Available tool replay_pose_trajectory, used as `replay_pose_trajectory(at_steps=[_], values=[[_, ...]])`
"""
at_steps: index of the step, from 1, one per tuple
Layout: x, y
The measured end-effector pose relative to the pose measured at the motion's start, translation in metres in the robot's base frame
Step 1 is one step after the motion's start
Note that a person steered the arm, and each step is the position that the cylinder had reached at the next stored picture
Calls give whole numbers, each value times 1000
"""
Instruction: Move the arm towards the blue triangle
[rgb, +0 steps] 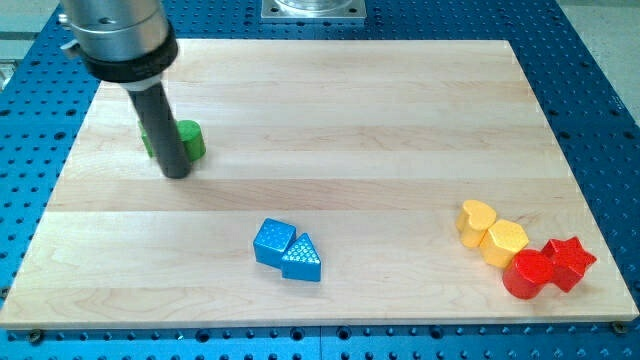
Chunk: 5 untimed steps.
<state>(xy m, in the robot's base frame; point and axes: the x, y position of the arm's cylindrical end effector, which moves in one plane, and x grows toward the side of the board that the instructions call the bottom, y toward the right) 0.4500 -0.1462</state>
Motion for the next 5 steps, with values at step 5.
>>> replay_pose_trajectory(at_steps=[5], values=[[154,205]])
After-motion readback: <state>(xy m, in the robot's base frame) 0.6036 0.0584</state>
